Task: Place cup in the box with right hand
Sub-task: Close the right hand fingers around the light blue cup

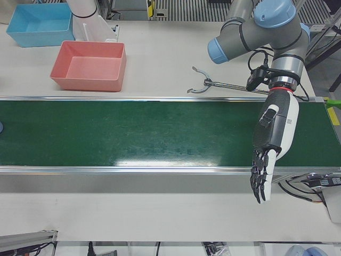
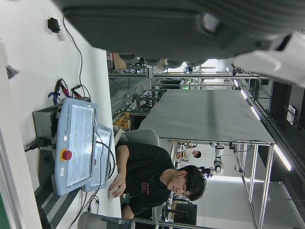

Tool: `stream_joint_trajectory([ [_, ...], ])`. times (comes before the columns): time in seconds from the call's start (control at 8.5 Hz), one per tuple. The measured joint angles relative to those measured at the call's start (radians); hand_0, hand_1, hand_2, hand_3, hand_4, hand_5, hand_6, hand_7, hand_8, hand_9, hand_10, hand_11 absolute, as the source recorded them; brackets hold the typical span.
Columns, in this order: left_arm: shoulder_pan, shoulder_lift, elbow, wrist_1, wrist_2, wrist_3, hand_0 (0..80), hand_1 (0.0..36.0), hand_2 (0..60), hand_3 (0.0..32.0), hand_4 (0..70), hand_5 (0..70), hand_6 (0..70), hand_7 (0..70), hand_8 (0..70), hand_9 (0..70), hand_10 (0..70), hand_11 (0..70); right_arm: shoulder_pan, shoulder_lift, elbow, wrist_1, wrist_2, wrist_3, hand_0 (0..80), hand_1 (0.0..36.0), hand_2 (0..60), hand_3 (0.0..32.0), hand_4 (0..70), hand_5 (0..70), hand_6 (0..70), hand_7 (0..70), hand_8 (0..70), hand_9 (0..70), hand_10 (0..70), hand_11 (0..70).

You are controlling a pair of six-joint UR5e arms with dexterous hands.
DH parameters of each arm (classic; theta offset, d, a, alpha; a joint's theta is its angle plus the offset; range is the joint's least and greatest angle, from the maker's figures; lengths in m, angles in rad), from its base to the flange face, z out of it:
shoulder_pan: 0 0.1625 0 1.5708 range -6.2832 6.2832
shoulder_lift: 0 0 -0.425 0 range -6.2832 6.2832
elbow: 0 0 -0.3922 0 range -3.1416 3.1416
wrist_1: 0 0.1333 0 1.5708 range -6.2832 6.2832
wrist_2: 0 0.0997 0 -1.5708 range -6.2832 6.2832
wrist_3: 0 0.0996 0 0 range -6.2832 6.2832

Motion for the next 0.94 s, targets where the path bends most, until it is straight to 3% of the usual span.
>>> stream_joint_trajectory([
  [0.12,0.0,0.0,0.0,0.0,0.0,0.0,0.0,0.0,0.0,0.0,0.0,0.0,0.0,0.0,0.0,0.0,0.0,0.0,-0.008,0.0,0.001,0.0,-0.001,-0.001,47.8,17.4,7.3,0.0,0.0,4.4,4.0,13.6,0.0,2.5,0.0,0.0],
  [0.24,0.0,0.0,0.0,0.0,0.0,0.0,0.0,0.0,0.0,0.0,0.0,0.0,0.0,0.0,0.0,0.0,0.0,0.0,-0.016,0.001,0.002,0.0,-0.001,-0.001,48.8,16.7,4.9,0.0,0.1,4.7,4.1,14.0,0.0,2.8,0.0,0.0],
  [0.59,0.0,0.0,0.0,0.0,0.0,0.0,0.0,0.0,0.0,0.0,0.0,0.0,0.0,0.0,0.0,0.0,0.0,0.0,-0.03,0.005,0.007,0.0,-0.001,-0.008,48.6,18.1,6.0,0.0,0.0,4.8,4.3,14.6,0.0,3.0,0.0,0.0],
  [0.94,0.0,0.0,0.0,0.0,0.0,0.0,0.0,0.0,0.0,0.0,0.0,0.0,0.0,0.0,0.0,0.0,0.0,0.0,-0.058,0.014,0.01,0.0,0.002,-0.03,48.8,16.9,5.9,0.0,0.1,4.7,4.2,14.6,0.0,2.9,0.0,0.0],
])
